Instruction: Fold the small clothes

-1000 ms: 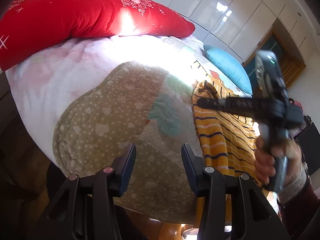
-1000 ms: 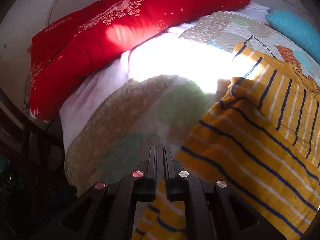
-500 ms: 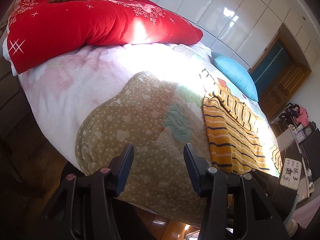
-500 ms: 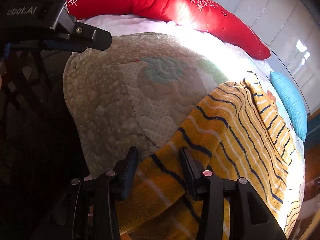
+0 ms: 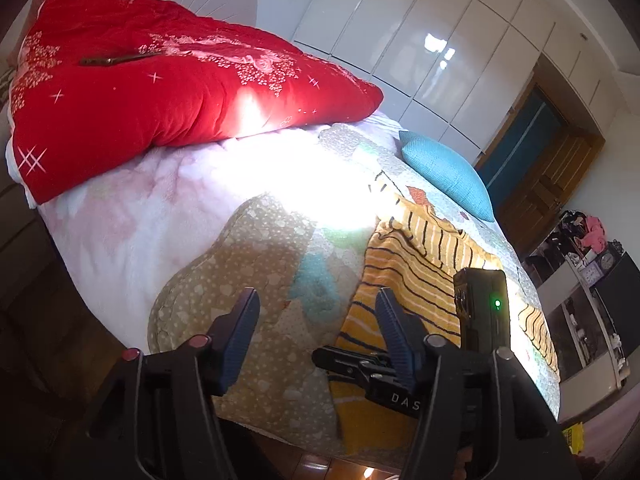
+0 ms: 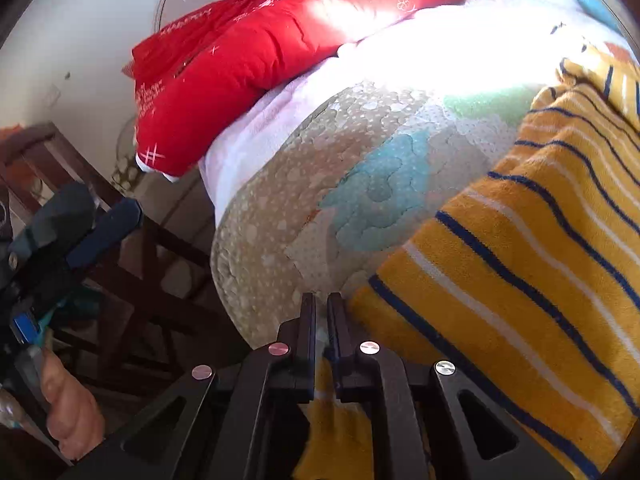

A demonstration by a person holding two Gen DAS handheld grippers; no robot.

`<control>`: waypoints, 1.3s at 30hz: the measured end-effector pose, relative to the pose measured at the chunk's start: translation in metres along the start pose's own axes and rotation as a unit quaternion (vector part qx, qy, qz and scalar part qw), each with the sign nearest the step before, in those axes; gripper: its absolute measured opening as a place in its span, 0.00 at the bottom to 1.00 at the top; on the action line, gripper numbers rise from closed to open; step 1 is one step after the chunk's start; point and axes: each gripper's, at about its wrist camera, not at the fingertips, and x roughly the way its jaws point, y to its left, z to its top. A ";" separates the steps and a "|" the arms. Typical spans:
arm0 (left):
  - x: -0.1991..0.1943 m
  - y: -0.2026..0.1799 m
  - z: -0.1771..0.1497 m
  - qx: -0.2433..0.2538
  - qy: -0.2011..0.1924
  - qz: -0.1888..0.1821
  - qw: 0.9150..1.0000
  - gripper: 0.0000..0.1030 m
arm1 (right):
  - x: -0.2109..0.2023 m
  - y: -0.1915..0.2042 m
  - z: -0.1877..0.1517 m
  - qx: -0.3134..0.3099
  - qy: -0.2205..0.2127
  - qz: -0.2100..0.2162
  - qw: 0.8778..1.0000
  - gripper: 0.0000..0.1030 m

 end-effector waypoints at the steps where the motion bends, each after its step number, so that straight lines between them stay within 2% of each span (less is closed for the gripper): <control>1: 0.000 -0.006 0.000 0.008 -0.001 -0.002 1.000 0.64 | -0.010 -0.003 0.000 0.006 -0.011 0.000 1.000 0.10; 3: 0.002 -0.018 0.000 0.024 0.004 -0.010 1.000 0.66 | -0.042 -0.010 -0.003 0.009 -0.045 -0.009 0.999 0.20; 5: 0.008 -0.030 -0.001 0.037 0.013 -0.020 0.999 0.68 | -0.089 -0.026 -0.018 0.022 -0.096 -0.035 0.995 0.44; 8: 0.020 -0.051 -0.008 0.055 0.032 -0.032 0.997 0.68 | -0.163 -0.074 -0.048 0.080 -0.174 -0.112 0.975 0.49; 10: 0.030 -0.064 -0.013 0.064 0.048 -0.042 0.996 0.68 | -0.215 -0.118 -0.083 0.150 -0.220 -0.159 0.951 0.50; 12: 0.038 -0.077 -0.018 0.074 0.063 -0.051 0.994 0.68 | -0.262 -0.170 -0.127 0.240 -0.260 -0.187 0.916 0.50; 13: 0.042 -0.084 -0.020 0.080 0.068 -0.052 0.993 0.68 | -0.286 -0.195 -0.152 0.285 -0.279 -0.202 0.895 0.50; 15: 0.048 -0.095 -0.025 0.091 0.075 -0.052 0.992 0.68 | -0.331 -0.234 -0.203 0.354 -0.321 -0.247 0.843 0.51; 17: 0.054 -0.104 -0.027 0.099 0.083 -0.052 0.990 0.68 | -0.378 -0.270 -0.245 0.417 -0.355 -0.292 0.784 0.55; 19: 0.057 -0.111 -0.028 0.103 0.091 -0.053 0.989 0.68 | -0.411 -0.295 -0.282 0.467 -0.387 -0.305 0.734 0.56; 20: 0.059 -0.113 -0.029 0.104 0.094 -0.053 0.989 0.68 | -0.423 -0.308 -0.298 0.487 -0.403 -0.302 0.714 0.56; 22: 0.060 -0.120 -0.029 0.109 0.097 -0.050 0.988 0.68 | -0.442 -0.332 -0.320 0.513 -0.436 -0.275 0.686 0.56; 24: 0.059 -0.126 -0.030 0.118 0.096 -0.046 0.987 0.68 | -0.457 -0.351 -0.326 0.528 -0.459 -0.258 0.666 0.56; 25: 0.058 -0.129 -0.030 0.123 0.094 -0.044 0.987 0.68 | -0.463 -0.358 -0.325 0.531 -0.465 -0.257 0.660 0.56; 26: 0.057 -0.133 -0.030 0.128 0.093 -0.041 0.987 0.68 | -0.468 -0.364 -0.322 0.532 -0.468 -0.258 0.657 0.48; 27: 0.055 -0.135 -0.030 0.132 0.091 -0.039 0.986 0.68 | -0.474 -0.371 -0.319 0.533 -0.469 -0.255 0.657 0.36; 28: 0.053 -0.137 -0.030 0.135 0.088 -0.038 0.986 0.68 | -0.476 -0.377 -0.314 0.532 -0.470 -0.244 0.661 0.06; 29: 0.051 -0.138 -0.029 0.138 0.085 -0.036 0.986 0.68 | -0.480 -0.382 -0.310 0.533 -0.468 -0.233 0.665 0.06; 30: 0.049 -0.139 -0.028 0.140 0.080 -0.035 0.986 0.68 | -0.487 -0.385 -0.308 0.532 -0.472 -0.237 0.663 0.06; 33: 0.043 -0.138 -0.024 0.146 0.068 -0.031 0.986 0.68 | -0.513 -0.369 -0.299 0.517 -0.482 -0.301 0.640 0.06; 34: 0.043 -0.136 -0.023 0.145 0.066 -0.032 0.987 0.68 | -0.519 -0.364 -0.295 0.513 -0.485 -0.311 0.636 0.06; 35: 0.042 -0.134 -0.022 0.143 0.066 -0.033 0.987 0.68 | -0.528 -0.364 -0.290 0.510 -0.487 -0.312 0.636 0.06; 37: 0.042 -0.130 -0.020 0.134 0.066 -0.037 0.988 0.68 | -0.535 -0.356 -0.271 0.494 -0.479 -0.322 0.651 0.06; 39: 0.042 -0.124 -0.020 0.124 0.066 -0.043 0.989 0.68 | -0.536 -0.344 -0.244 0.463 -0.468 -0.335 0.675 0.06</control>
